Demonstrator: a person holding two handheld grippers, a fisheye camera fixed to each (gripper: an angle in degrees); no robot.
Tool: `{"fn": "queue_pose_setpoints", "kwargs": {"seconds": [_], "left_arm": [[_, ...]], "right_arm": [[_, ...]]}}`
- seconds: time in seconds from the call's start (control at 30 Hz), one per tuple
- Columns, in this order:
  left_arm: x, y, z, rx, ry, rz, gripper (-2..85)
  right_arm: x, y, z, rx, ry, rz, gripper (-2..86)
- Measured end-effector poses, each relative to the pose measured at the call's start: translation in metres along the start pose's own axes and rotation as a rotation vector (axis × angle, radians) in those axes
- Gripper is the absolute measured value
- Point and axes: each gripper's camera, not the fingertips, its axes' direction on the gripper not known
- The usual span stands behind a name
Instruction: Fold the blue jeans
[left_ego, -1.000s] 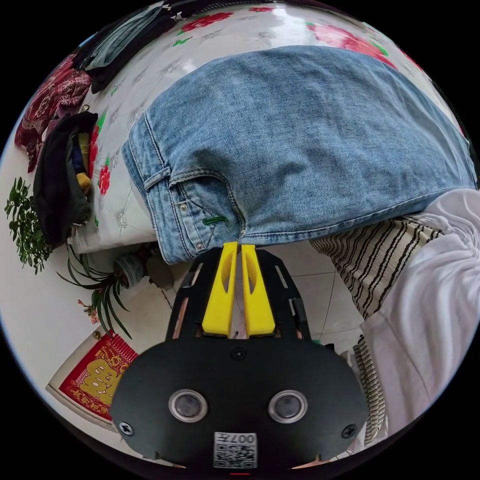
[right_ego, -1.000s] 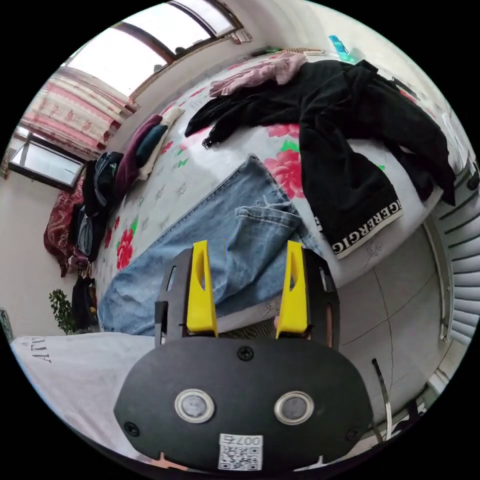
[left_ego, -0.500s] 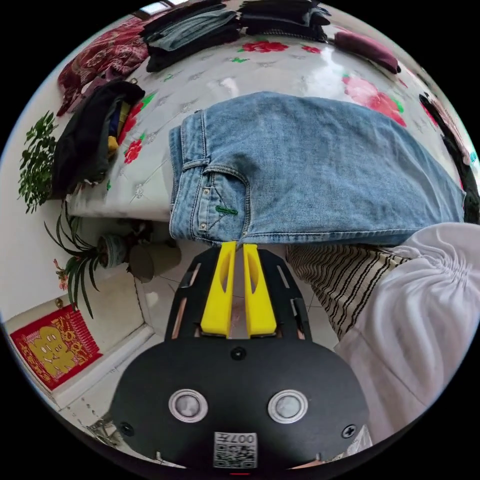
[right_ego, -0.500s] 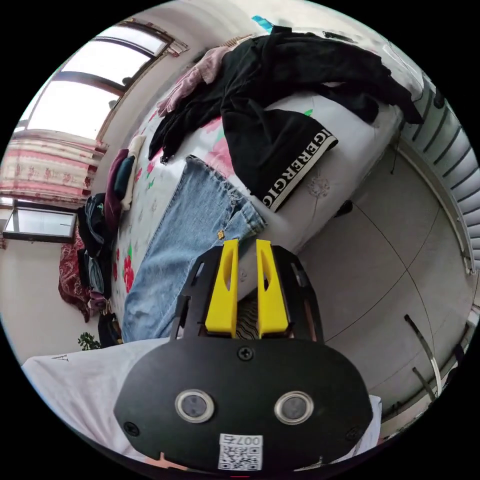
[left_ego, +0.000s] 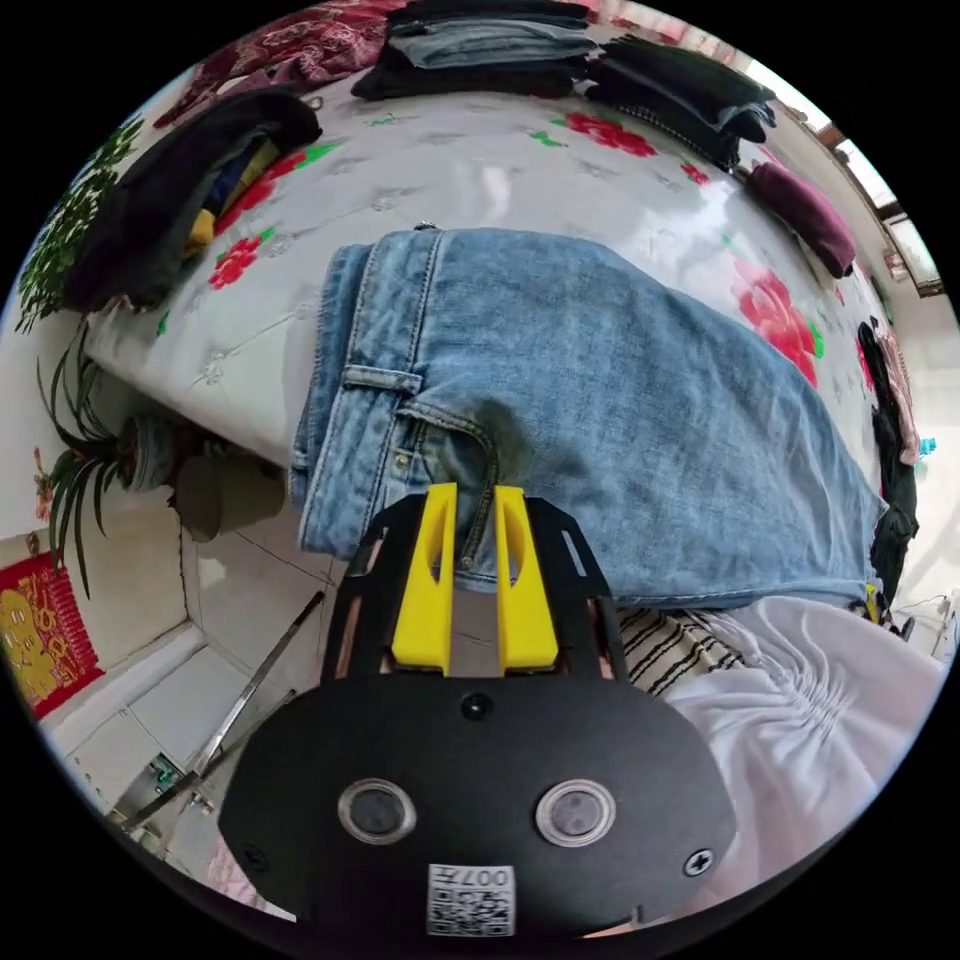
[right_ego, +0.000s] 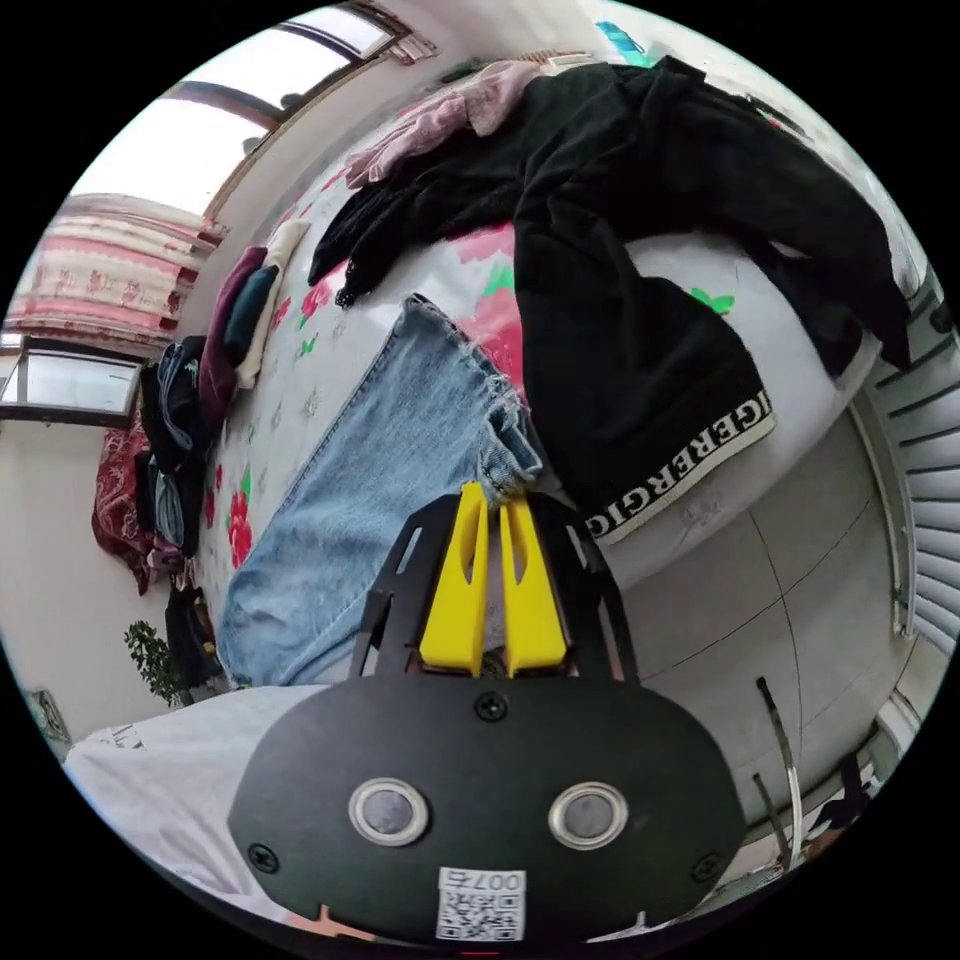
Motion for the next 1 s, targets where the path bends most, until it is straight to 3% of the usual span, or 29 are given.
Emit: {"fn": "queue_pose_setpoints", "kwargs": {"seconds": [0.2, 0.27, 0.33, 0.43, 0.5, 0.67, 0.87, 1.0], "left_arm": [[0.047, 0.007, -0.01, 0.102, 0.072, 0.151, 4.0], [0.043, 0.015, -0.016, 0.116, 0.033, 0.091, 1.0], [0.033, 0.025, -0.024, 0.143, 0.011, 0.069, 0.1], [0.011, 0.04, -0.039, 0.182, -0.003, 0.05, -0.4], [-0.002, 0.045, -0.041, 0.192, 0.002, 0.036, -0.6], [-0.013, 0.036, -0.019, 0.134, -0.019, 0.059, -0.9], [0.006, 0.03, 0.0, 0.095, -0.158, 0.215, -1.0], [-0.01, 0.033, -0.001, 0.125, -0.085, 0.192, -1.0]], "right_arm": [[-0.005, -0.034, -0.006, 0.077, 0.242, 0.048, 1.8], [-0.003, -0.035, -0.012, 0.08, 0.279, 0.086, 2.6], [-0.032, -0.029, -0.021, 0.146, 0.302, 0.002, 3.2], [-0.141, -0.013, 0.003, 0.185, 0.278, -0.396, 3.9], [-0.239, -0.003, 0.057, 0.047, 0.114, -0.723, 4.3], [-0.406, 0.013, 0.187, -0.268, -0.246, -1.082, 5.1], [-0.514, 0.061, 0.333, -0.654, -0.206, -1.269, 5.8], [-0.515, 0.113, 0.348, -0.881, -0.211, -1.401, 6.2]]}}
